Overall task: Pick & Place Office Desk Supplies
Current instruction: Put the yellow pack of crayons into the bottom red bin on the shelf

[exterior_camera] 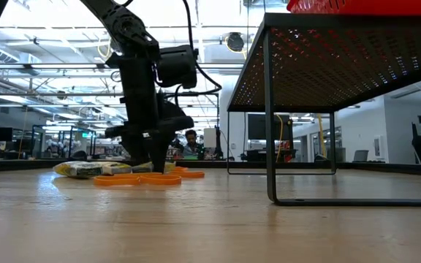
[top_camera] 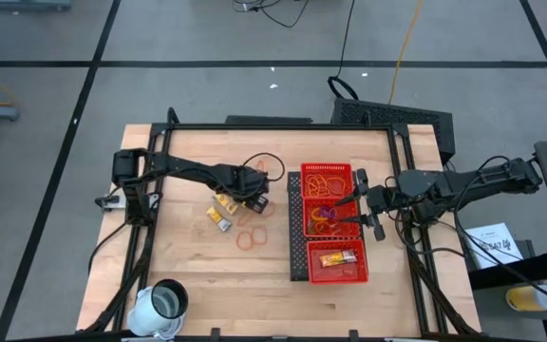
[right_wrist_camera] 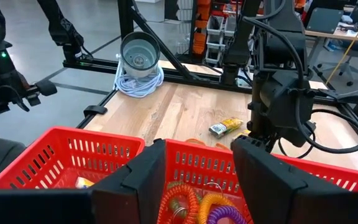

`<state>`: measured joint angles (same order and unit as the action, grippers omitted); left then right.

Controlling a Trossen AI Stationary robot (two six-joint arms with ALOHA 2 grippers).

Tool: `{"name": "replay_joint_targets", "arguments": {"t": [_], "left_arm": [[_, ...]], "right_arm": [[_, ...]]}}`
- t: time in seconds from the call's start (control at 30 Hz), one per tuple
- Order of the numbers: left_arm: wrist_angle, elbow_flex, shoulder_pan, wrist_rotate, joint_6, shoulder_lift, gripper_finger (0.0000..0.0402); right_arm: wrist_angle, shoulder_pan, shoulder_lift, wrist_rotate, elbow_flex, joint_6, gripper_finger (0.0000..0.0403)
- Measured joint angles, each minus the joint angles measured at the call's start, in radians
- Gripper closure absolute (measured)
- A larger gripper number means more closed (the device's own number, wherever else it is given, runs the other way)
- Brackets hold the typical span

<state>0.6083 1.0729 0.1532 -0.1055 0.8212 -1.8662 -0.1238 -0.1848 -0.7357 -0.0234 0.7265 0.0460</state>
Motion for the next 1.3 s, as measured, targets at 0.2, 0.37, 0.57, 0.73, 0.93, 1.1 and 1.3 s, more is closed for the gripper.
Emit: {"name": "replay_joint_targets", "arguments": {"t": [0.2,0.37,0.57,0.73,0.93,1.1,1.3], "left_arm": [[0.026,-0.007,0.023,0.008,-0.098,0.091,0.0289],[0.01,-0.005,0.028,-0.053,-0.135,0.256,0.028],[-0.161,-0.004,0.0,-0.059,-0.218,0.432,0.0263],[-0.377,-0.003,-0.064,0.037,-0.372,0.492,0.0263],[-0.562,-0.003,-0.133,0.24,-0.4,0.491,0.0272],[-0.568,-0.003,-0.164,0.337,-0.372,0.491,0.0274],[-0.585,-0.002,-0.184,0.393,-0.275,0.476,0.0275]], "right_arm": [[0.011,0.0,-0.001,0.008,0.0,0.0,0.023],[0.066,0.001,-0.015,0.078,-0.004,0.001,0.023],[0.22,0.002,-0.051,0.106,-0.048,0.071,0.0231],[0.391,0.002,-0.097,0.106,-0.083,0.159,0.023],[0.522,0.002,-0.196,0.106,-0.083,0.322,0.0228],[0.643,0.002,-0.296,0.132,-0.084,0.507,0.0211],[0.817,0.003,-0.418,0.132,-0.083,0.662,0.0186]]}}
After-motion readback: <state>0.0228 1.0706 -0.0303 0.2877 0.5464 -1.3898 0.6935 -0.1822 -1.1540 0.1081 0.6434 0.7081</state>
